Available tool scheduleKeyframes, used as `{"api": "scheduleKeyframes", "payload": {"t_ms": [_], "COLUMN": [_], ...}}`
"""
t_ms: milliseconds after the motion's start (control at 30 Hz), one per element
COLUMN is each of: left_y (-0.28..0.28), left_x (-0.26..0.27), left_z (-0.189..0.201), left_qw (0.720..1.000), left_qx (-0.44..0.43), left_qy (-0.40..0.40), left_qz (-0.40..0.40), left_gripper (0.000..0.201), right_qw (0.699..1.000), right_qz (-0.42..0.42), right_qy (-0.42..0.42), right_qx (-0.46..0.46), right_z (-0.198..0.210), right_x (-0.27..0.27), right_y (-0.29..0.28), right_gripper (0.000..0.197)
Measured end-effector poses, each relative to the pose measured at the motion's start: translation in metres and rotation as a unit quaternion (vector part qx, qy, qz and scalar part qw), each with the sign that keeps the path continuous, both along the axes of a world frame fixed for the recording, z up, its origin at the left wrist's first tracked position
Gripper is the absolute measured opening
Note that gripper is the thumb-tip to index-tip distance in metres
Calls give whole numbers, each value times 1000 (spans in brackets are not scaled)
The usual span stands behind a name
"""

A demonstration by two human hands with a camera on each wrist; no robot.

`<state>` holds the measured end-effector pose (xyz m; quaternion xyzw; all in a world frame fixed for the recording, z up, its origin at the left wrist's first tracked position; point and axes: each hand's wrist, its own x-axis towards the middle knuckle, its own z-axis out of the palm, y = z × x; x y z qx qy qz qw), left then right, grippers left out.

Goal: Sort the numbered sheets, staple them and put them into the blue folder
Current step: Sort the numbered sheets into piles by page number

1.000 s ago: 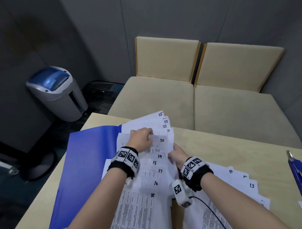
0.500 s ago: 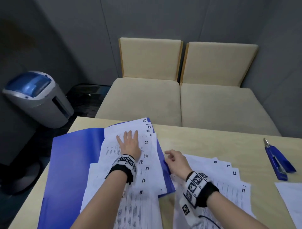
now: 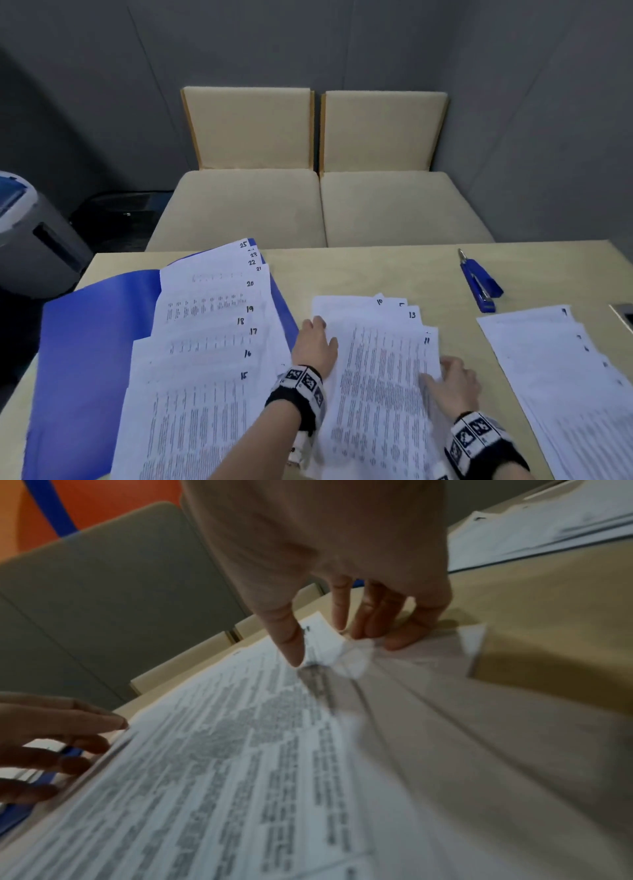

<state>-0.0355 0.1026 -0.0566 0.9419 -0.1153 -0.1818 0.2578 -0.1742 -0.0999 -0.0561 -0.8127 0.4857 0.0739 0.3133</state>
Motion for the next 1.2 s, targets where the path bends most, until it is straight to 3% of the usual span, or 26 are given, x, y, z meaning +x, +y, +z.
{"api": "scheduleKeyframes", "payload": {"t_ms": [200,367,467,600,667,767,833,967,1067,1200], "left_y": [-4,-4,3,17,20,15,9,-8,-18,-24], "left_x": [-11,-21,-25,-32,-30,-25,-19,-10,-8,-13], "left_z": [3,-3,-3,3,4,3,0,-5,-1,3], "left_qw": [989,980,976,954,954,972,978,984,983,986], "left_qx": [-46,-119,-178,-232,-214,-164,-162,-109,-65,-32], "left_qy": [116,103,101,189,207,166,132,88,111,116], "left_qz": [73,119,76,-26,-47,-35,13,111,132,119], "left_gripper": [48,18,21,22,23,25,14,31,33,35], "right_qw": [999,997,995,991,987,978,976,972,965,975], "right_qz": [16,14,5,-10,-34,-44,-20,3,11,55], "right_qy": [-32,-49,-63,-98,-111,-147,-164,-178,-166,-132], "right_qx": [36,61,74,93,112,140,141,150,204,169], "right_z": [-13,-17,-15,-15,-16,-10,-6,-5,-11,-14], "right_x": [-8,-6,-6,-11,-14,-14,-12,-12,-17,-22], "right_y": [-13,-21,-26,-30,-30,-32,-34,-37,-39,-37], "right_gripper": [46,40,39,25,12,13,13,8,25,30]}}
